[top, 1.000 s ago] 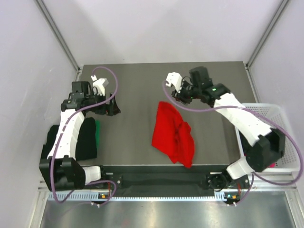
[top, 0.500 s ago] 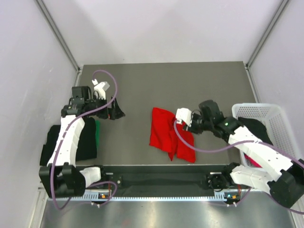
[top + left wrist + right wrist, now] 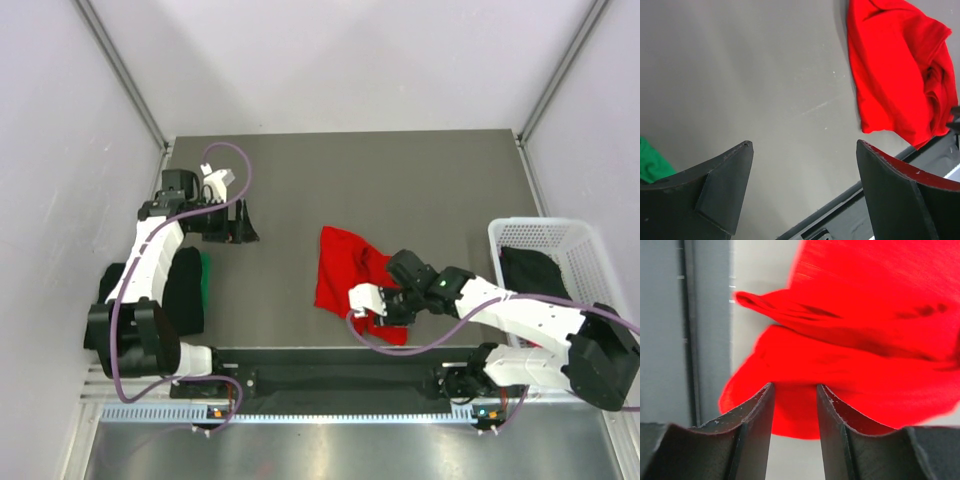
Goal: Fold and stack the t-shirts
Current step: Flatten the tshirt out
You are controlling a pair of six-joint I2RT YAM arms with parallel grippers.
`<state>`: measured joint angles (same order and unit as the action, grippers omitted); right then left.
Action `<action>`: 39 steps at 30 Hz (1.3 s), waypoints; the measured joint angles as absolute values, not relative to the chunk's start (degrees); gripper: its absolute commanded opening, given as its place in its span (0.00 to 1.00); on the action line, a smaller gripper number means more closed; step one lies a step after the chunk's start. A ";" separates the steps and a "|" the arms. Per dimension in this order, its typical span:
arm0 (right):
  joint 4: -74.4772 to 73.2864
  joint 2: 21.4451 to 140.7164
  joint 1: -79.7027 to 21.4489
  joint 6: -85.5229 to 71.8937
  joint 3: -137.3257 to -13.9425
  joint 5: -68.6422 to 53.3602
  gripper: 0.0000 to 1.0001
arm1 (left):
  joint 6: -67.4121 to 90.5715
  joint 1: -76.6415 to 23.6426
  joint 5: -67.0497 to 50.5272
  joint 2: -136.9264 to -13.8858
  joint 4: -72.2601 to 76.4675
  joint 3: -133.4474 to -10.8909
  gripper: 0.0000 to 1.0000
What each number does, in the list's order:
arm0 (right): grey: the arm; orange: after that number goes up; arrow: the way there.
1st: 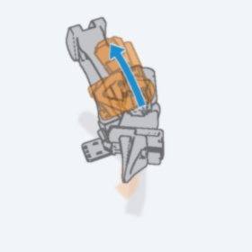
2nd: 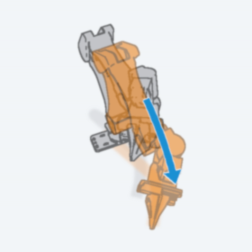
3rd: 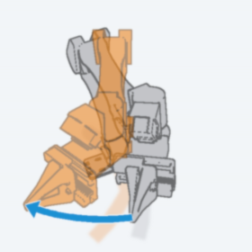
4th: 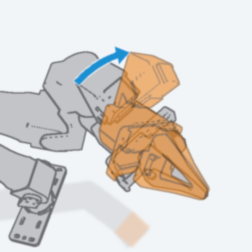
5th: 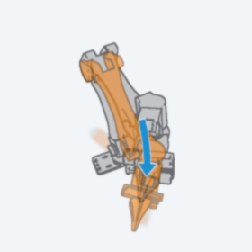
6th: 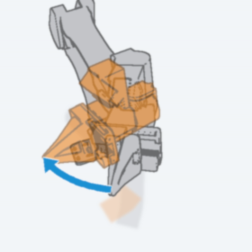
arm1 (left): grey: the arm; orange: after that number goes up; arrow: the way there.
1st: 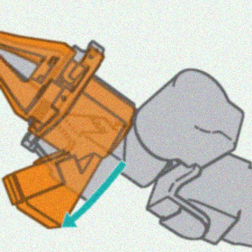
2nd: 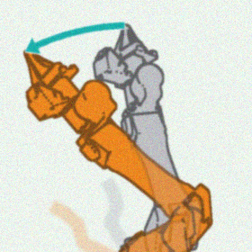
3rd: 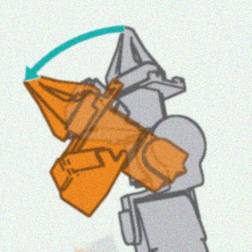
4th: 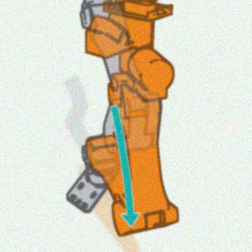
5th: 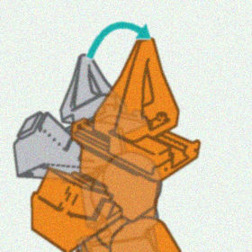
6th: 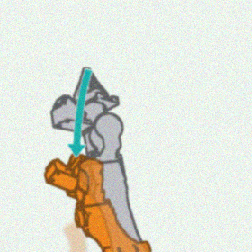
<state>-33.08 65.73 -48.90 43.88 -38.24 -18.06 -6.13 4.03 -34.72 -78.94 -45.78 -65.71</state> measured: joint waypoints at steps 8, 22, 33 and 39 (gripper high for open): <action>-34.52 65.45 -52.03 43.44 -38.13 -18.28 0.45 | -6.24 4.03 -33.34 -78.94 -46.74 -66.43 0.88; -40.29 66.94 -52.14 42.92 -40.36 -22.87 0.53 | -6.35 4.03 -33.12 -78.94 -47.90 -66.87 0.87; -39.92 77.78 -56.14 42.17 -40.99 -23.09 0.52 | -6.35 4.03 -33.15 -79.24 -48.60 -67.42 0.87; -38.22 80.01 -56.53 41.23 -41.01 -19.16 0.44 | -6.35 4.03 -33.17 -79.37 -48.71 -67.42 0.87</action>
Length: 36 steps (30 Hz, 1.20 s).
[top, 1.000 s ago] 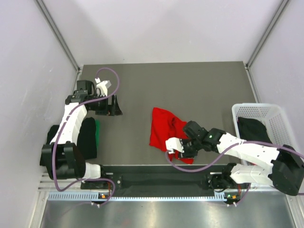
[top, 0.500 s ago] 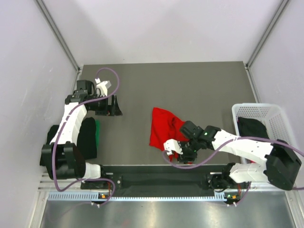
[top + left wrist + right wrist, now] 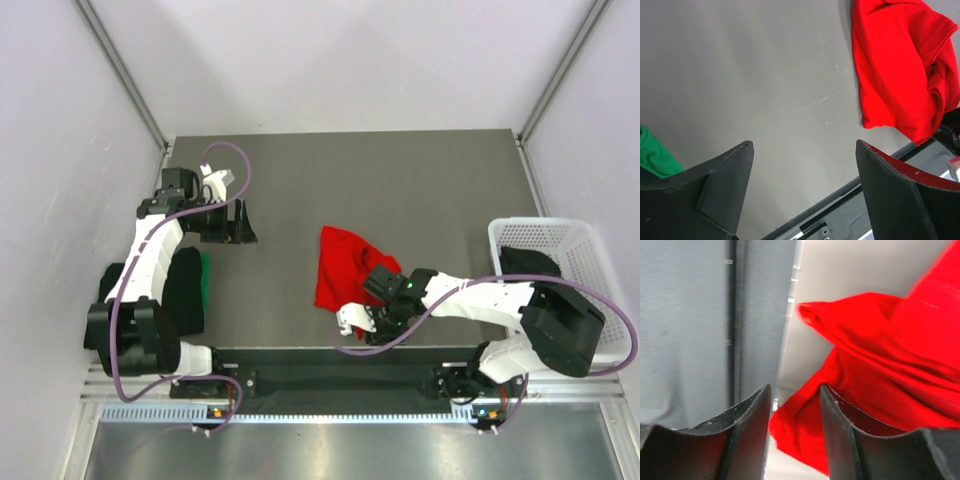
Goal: Fold and stack the t-shirts
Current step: Flatten the tshirt out
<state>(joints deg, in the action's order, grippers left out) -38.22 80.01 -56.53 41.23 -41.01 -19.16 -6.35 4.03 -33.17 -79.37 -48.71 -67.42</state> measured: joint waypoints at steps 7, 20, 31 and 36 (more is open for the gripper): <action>-34.92 80.03 -56.64 39.97 -40.91 -11.90 0.13 | -6.35 4.03 -33.41 -79.37 -48.73 -67.42 0.87; -34.85 67.35 -51.03 46.28 -43.81 3.60 0.00 | -9.02 1.28 -31.92 -82.21 -51.64 -69.45 0.77; -29.23 62.70 -27.92 48.77 -58.65 10.02 0.00 | -15.22 -24.16 -25.41 -97.34 -55.72 -81.91 0.72; -29.45 62.89 -25.45 45.36 -59.40 9.65 0.00 | -16.45 -34.26 -21.93 -104.03 -56.82 -86.19 0.68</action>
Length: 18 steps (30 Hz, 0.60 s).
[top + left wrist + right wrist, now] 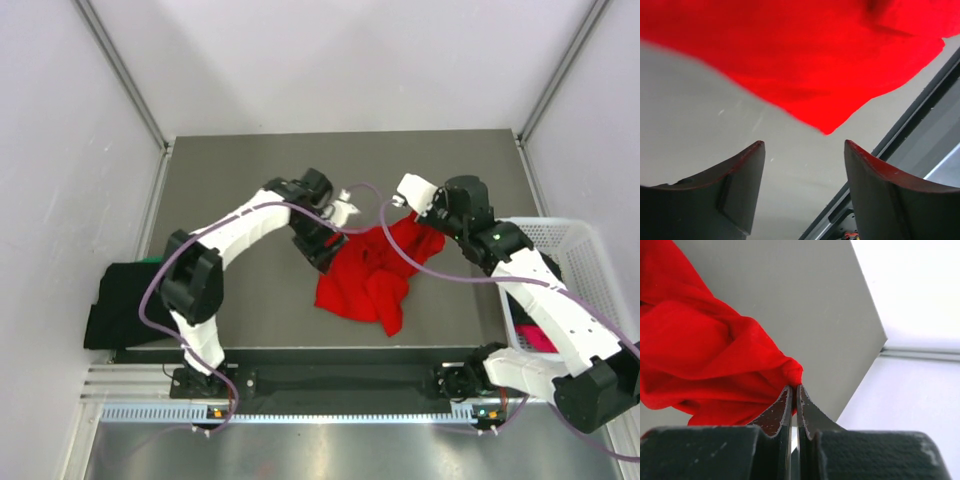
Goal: Fold and stack the t-shirts
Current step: Flatten the tshirt out
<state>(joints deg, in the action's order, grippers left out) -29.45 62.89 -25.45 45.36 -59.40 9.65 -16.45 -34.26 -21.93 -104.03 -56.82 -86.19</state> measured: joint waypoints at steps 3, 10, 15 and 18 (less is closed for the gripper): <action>-30.02 63.26 -24.21 43.51 -59.40 9.06 0.00 | -15.49 -40.71 -16.23 -108.31 -57.93 -89.76 0.64; -31.51 63.29 -19.84 39.79 -59.46 6.00 0.00 | -12.05 -42.92 -8.84 -120.49 -59.46 -107.57 0.64; -32.42 63.26 -18.39 38.79 -59.46 5.04 0.00 | -10.74 -42.39 -7.18 -125.71 -59.83 -115.63 0.65; -32.58 63.13 -17.93 38.37 -59.35 4.56 0.00 | -10.52 -43.24 -6.48 -127.98 -60.20 -117.80 0.65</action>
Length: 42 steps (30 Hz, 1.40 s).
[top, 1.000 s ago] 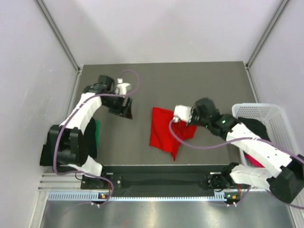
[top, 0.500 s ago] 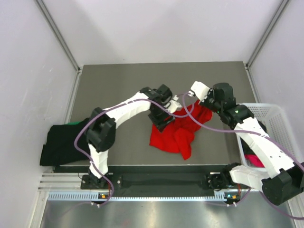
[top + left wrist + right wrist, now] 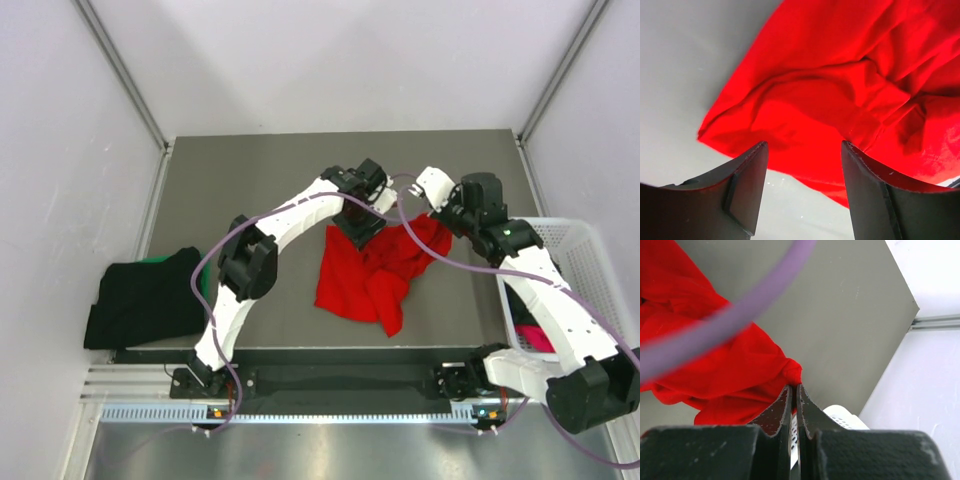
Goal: Fold and stack the t-shirts
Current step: Flatten the tshirt out
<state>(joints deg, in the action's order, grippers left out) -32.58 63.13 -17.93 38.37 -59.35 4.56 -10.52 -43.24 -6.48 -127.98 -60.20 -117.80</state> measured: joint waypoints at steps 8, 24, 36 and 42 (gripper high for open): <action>-32.18 63.05 -16.43 37.65 -58.13 3.97 0.00 | -10.35 -47.33 -1.32 -128.70 -60.77 -117.71 0.65; -31.73 63.29 -14.33 35.68 -57.36 2.94 0.00 | -10.33 -52.45 3.95 -125.32 -61.60 -116.27 0.64; -31.77 63.26 -13.74 35.33 -56.64 2.22 0.00 | -9.98 -52.97 5.61 -133.23 -61.73 -121.08 0.18; -31.79 63.24 -13.61 34.33 -56.64 1.67 0.00 | -10.59 -52.97 7.44 -135.70 -61.67 -122.54 0.00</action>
